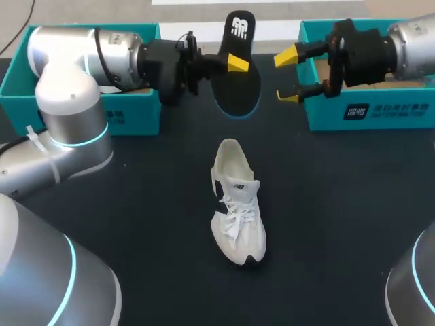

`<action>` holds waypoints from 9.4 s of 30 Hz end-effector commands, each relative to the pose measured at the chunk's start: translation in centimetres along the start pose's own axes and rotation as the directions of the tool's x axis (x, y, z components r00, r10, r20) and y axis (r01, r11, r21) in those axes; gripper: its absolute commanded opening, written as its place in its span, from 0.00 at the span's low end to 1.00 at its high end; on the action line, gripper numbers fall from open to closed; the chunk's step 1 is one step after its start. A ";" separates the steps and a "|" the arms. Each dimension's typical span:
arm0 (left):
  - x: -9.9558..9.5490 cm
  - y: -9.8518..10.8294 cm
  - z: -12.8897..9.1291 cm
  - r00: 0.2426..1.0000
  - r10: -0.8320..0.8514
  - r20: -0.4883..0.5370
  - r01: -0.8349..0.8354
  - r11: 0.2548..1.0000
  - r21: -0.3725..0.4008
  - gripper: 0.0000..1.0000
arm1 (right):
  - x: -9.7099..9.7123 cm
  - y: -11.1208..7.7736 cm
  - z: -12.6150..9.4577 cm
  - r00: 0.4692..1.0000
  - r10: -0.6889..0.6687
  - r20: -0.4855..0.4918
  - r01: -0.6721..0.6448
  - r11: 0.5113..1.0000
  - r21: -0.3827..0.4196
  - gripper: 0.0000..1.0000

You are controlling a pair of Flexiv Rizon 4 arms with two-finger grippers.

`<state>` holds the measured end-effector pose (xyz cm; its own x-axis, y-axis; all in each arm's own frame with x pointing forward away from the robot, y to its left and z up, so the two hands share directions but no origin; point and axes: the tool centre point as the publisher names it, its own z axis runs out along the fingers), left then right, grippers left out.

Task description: Take the shoe out of the shoebox, open the shoe tongue, remove and reinsert the insole, then place the shoe into the shoebox

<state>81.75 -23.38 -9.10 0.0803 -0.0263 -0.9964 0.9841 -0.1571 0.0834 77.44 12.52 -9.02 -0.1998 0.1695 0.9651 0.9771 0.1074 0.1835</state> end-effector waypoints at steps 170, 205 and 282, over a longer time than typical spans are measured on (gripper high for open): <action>10.0 0.6 -9.4 0.569 -0.782 -0.255 0.515 0.581 -0.631 1.00 | -6.8 4.0 3.2 0.746 -0.658 0.106 0.664 0.747 -0.039 0.00; 24.4 -6.2 -9.6 0.264 -0.955 -0.138 0.616 0.277 -0.738 1.00 | -12.4 4.0 5.4 0.677 -0.731 0.082 0.736 0.675 -0.055 0.00; 25.3 -5.5 -9.0 0.230 -0.971 -0.059 0.626 0.194 -0.755 1.00 | -16.5 3.7 8.7 0.713 -0.701 0.017 0.699 0.708 -0.101 0.00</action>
<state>79.86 -14.20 -34.86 -0.9282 0.2044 -0.3108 0.3609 0.6969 -0.6197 83.83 18.11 -25.54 -0.8284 0.0554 0.5573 0.5600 0.1025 0.8222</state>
